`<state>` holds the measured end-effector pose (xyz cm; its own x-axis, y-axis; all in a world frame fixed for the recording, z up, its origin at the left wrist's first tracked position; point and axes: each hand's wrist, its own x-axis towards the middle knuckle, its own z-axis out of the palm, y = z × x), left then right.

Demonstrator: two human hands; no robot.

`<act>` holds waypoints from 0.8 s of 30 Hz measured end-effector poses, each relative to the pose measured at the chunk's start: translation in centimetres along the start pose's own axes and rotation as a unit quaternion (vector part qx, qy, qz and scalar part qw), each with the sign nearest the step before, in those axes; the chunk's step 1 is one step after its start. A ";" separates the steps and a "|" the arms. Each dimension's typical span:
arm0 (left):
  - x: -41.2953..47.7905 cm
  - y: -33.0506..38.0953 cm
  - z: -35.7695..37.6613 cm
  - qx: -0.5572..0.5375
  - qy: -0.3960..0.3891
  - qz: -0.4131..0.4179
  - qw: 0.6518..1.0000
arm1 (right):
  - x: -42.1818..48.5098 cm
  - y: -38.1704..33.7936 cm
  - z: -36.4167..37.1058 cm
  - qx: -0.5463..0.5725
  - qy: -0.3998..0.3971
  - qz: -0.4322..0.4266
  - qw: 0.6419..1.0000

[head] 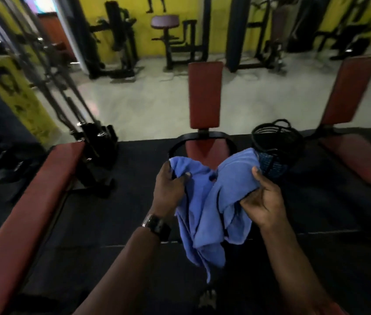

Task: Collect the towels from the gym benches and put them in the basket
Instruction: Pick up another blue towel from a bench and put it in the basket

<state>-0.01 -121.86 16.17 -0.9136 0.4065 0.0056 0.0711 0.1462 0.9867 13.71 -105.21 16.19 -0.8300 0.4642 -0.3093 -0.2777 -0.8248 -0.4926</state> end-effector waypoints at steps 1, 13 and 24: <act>0.6 0.1 2.5 -0.002 -0.015 0.002 1.000 | 0.0 -2.0 -1.4 0.003 0.018 -0.017 1.000; 14.4 2.6 28.0 -0.062 -0.088 -0.057 0.993 | 6.0 -22.4 -12.3 -0.201 0.115 -0.144 0.962; 28.6 7.4 46.3 -0.104 -0.071 -0.058 0.990 | 16.9 -39.1 -20.5 -0.114 0.155 -0.164 0.968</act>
<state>-7.10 -67.39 16.07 -0.8443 0.5225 -0.1189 -0.1294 0.0164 0.9915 20.46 -58.56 13.57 -0.5213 0.7923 -0.3172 -0.3584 -0.5406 -0.7611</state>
